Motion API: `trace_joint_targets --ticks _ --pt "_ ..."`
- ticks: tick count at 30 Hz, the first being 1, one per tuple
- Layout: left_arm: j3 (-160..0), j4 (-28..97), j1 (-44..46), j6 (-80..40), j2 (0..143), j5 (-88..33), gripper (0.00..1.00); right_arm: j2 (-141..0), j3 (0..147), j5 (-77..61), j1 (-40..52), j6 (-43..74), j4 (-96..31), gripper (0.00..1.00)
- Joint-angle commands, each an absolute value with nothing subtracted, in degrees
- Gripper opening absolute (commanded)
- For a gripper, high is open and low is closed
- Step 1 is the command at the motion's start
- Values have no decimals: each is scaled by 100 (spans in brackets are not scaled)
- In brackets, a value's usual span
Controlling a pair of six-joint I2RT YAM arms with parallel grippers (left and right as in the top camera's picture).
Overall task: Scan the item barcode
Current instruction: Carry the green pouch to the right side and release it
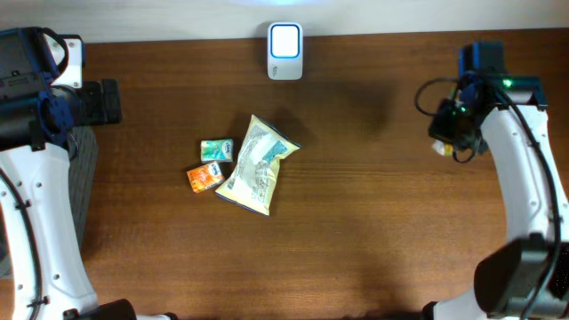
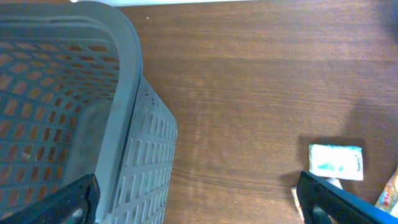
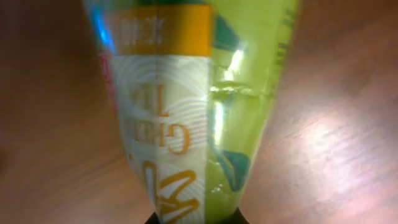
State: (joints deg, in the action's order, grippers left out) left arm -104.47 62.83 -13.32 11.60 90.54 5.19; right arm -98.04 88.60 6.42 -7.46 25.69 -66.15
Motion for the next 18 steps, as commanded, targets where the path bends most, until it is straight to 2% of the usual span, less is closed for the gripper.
trace_joint_targets --ticks 1,8,9,13,18 --pt "-10436 6267 -1367 1251 9052 563 99 -9835 7975 226 -1393 2952 -5690 4" --pt "-10436 6267 -1367 1251 9052 563 99 -9907 6827 -67 -2080 2917 -4200 4" --pt "-10436 6267 -1367 1251 9052 563 99 -9907 6803 -64 -2104 2851 -4152 9" --pt "-10436 6267 -1367 1251 9052 563 99 -9907 6805 -145 -2102 2558 -4215 40" --pt "-10436 6267 -1369 1253 9052 563 99 -9902 7054 -775 -2102 2018 -4630 50"
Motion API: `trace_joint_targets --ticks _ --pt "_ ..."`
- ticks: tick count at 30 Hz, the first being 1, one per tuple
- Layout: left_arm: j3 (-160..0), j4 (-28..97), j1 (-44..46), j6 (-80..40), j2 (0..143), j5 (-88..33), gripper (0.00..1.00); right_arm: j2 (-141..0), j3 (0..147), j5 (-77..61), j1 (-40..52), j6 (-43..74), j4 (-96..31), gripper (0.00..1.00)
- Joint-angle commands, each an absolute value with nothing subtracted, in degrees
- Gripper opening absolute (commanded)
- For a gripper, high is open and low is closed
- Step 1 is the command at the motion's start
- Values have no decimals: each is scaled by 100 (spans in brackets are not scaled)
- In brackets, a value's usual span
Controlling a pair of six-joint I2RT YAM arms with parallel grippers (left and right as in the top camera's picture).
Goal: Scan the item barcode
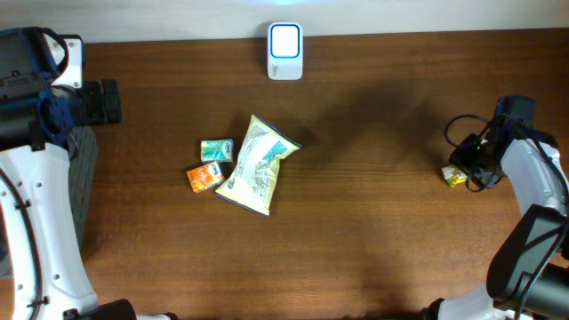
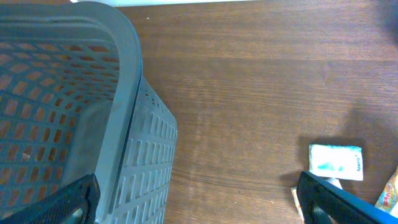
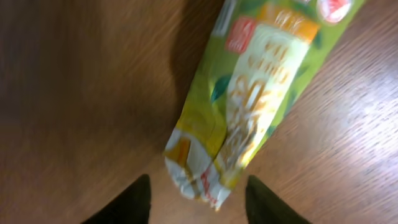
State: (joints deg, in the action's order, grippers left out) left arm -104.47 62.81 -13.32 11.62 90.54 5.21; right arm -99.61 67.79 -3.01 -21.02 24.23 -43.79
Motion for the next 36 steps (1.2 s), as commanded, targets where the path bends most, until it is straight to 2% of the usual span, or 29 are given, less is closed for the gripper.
trace_joint_targets --ticks 1,5,8,16,19,21,24,29,36 --pt "-10436 6267 -1369 1251 9052 563 99 -9898 7199 -899 -2097 1916 -4812 51" --pt "-10436 6267 -1367 1251 9052 563 99 -9894 8119 -1619 -1870 1326 -5765 51" --pt "-10436 6267 -1367 1251 9052 563 99 -9894 8676 -2283 -1286 1048 -6134 52" --pt "-10436 6267 -1367 1251 9052 563 99 -10366 8663 -2705 897 1317 -4984 58" --pt "-10436 6267 -1367 1251 9052 563 99 -10663 8672 -2703 1619 1330 -4276 57" --pt "-10436 6267 -1367 1251 9052 563 99 -10860 8801 -2687 2058 1466 -3881 52" --pt "-10436 6267 -1367 1251 9052 563 99 -11240 9566 -2285 2582 1321 -4136 51" --pt "-10436 6267 -1367 1251 9052 563 99 -12084 10892 -1704 3127 580 -4936 52" --pt "-10436 6267 -1367 1251 9052 563 99 -12899 10934 -1455 3299 294 -4709 50"
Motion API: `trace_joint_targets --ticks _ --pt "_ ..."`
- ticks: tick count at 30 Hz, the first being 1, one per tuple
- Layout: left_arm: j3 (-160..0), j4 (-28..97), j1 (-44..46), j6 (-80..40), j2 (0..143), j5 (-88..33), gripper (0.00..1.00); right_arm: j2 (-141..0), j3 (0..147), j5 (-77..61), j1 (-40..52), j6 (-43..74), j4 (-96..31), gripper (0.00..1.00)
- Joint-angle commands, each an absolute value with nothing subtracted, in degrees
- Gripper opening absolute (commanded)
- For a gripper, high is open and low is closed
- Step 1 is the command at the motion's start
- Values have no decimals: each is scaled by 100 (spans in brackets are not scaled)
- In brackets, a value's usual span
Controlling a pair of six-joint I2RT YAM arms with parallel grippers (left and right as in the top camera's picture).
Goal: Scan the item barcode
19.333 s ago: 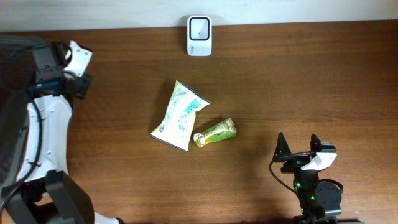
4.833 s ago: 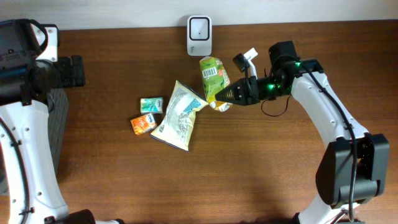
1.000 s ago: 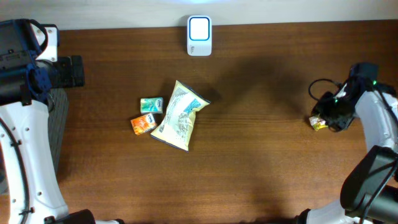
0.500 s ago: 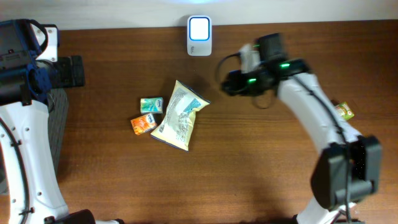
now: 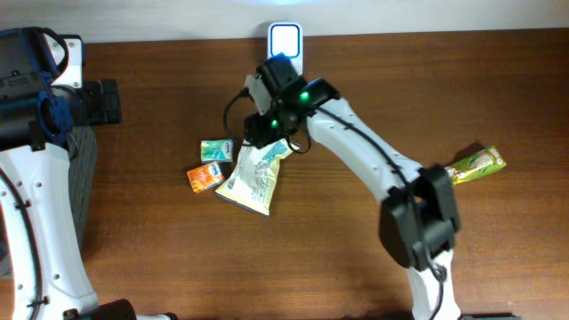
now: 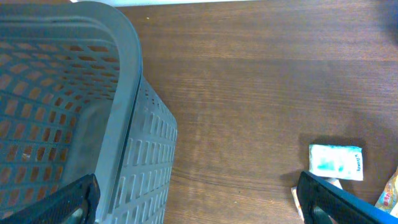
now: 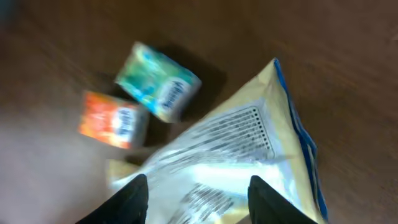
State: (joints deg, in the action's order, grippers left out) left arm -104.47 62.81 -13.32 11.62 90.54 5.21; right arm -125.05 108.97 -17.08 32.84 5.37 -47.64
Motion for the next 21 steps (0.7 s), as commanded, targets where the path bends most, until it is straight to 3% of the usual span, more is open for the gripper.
trace_joint_targets --ticks 1,6,14,21 --pt "-10436 6267 -1367 1251 9052 563 99 -12997 10934 -1448 3304 294 -4665 48" --pt "-10436 6267 -1367 1251 9052 563 99 -13456 10930 -1439 3301 419 -4624 45" --pt "-10436 6267 -1367 1251 9052 563 99 -13657 10930 -598 3068 1841 -5133 45" --pt "-10436 6267 -1367 1251 9052 563 99 -13555 11323 -967 2585 1258 -5741 52"
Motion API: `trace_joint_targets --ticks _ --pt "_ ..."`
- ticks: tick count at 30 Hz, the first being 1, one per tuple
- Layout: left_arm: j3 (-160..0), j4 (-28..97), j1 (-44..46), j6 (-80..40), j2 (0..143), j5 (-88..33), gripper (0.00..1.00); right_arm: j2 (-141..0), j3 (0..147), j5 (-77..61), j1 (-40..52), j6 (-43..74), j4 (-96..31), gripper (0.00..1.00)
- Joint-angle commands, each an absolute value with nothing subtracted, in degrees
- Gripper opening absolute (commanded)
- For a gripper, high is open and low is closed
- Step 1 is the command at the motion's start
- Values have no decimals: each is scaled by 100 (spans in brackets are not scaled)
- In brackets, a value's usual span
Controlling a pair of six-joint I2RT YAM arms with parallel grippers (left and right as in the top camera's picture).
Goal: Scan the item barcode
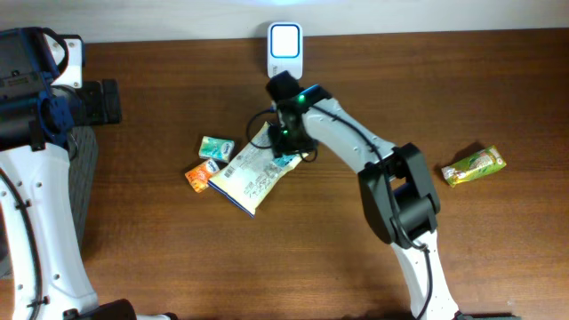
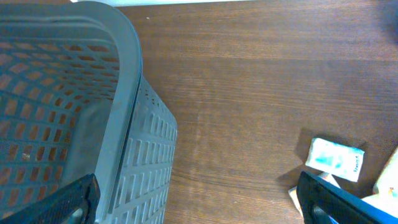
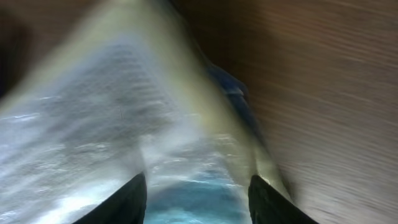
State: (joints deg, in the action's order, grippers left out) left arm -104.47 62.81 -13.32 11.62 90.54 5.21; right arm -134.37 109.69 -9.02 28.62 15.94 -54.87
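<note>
A pale yellow chip bag (image 1: 252, 176) lies slanted mid-table, its printed back up. My right gripper (image 1: 290, 135) is down at the bag's upper right end, below the white scanner (image 1: 285, 40) at the back edge. In the right wrist view, blurred, the bag (image 3: 155, 112) fills the space between the wide-apart fingers (image 3: 134, 202); the right gripper (image 3: 198, 202) is open around it. My left gripper (image 2: 199, 205) hangs open at the far left beside a basket, holding nothing.
A small green pack (image 1: 216, 147) and an orange pack (image 1: 197, 176) lie just left of the bag. A green-yellow packet (image 1: 474, 166) lies at the right. The grey mesh basket (image 2: 62, 93) stands at the left table edge.
My right gripper has dropped from above the bag onto its upper end. The bag has turned and slid to the lower left, nudging the green and orange packs a little. The left arm is unchanged.
My right gripper first held the green-yellow packet at the right side. Then it stood open with the packet lying on the table there. Later it was open above the chip bag near the scanner, and now it sits around the bag's top end.
</note>
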Motion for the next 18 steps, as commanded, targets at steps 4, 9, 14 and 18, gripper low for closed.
trace_joint_targets --ticks 4,9,14,18 --pt "-10436 6267 -1367 1251 9052 563 99 -13472 12322 -1728 2438 523 -6683 52" --pt "-10436 6267 -1367 1251 9052 563 99 -13472 12993 -2279 2766 473 -7179 47" --pt "-10436 6270 -1367 1251 9052 563 99 -13539 12809 -2294 3262 530 -7004 47" --pt "-10436 6267 -1367 1251 9052 563 99 -13539 12564 -1673 3612 180 -6158 48"
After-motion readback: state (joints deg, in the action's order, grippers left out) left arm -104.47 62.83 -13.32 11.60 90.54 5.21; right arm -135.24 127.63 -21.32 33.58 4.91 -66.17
